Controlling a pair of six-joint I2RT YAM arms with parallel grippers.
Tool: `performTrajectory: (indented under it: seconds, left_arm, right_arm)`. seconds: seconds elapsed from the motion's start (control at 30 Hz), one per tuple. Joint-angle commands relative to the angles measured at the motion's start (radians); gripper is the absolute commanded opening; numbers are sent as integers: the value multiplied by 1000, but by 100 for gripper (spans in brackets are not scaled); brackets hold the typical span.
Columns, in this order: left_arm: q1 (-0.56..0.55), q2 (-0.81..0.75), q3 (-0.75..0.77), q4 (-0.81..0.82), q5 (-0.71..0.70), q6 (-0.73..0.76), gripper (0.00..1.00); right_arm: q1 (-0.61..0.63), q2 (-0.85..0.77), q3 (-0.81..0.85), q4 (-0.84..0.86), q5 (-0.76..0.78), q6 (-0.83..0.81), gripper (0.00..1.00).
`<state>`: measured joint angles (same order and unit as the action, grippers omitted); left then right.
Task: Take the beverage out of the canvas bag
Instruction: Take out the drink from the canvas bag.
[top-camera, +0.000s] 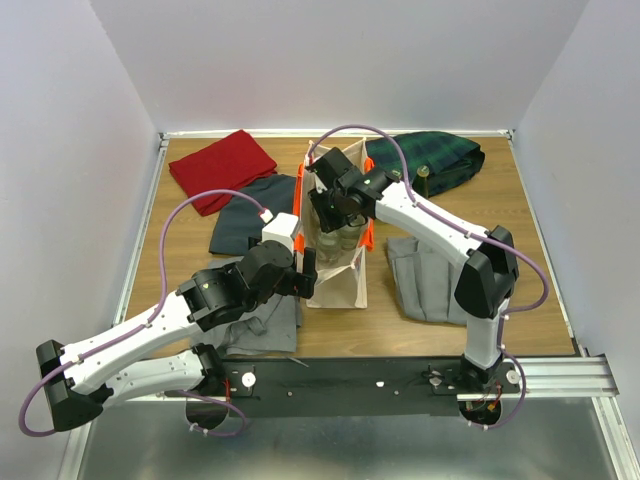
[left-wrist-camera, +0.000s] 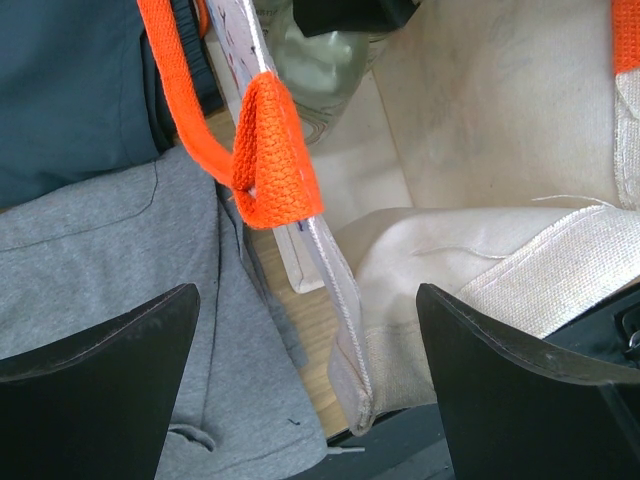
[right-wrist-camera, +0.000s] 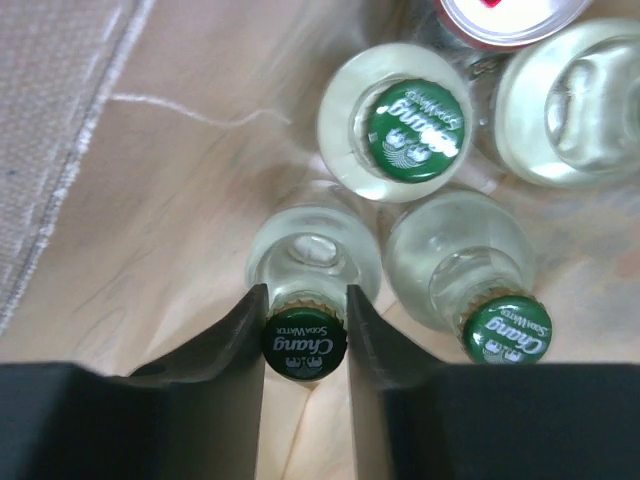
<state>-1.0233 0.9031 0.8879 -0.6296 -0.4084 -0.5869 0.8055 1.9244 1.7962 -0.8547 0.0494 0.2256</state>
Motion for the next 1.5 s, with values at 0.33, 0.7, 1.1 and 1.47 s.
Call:
performTrajectory:
  seconds: [0.33, 0.7, 1.1, 1.47]
  left_arm:
    - [-4, -10, -21, -32, -1, 15, 99]
    - [-3, -1, -20, -28, 5, 19, 99]
    - [-4, 2, -14, -25, 19, 27, 99]
    - [-3, 3, 0, -25, 20, 32, 99]
  right_arm:
    - [9, 1, 22, 9, -39, 1, 1]
    - [24, -8, 189, -93, 21, -22, 1]
    - [40, -15, 364, -184, 66, -22, 1]
    - [46, -77, 427, -221, 106, -8, 1]
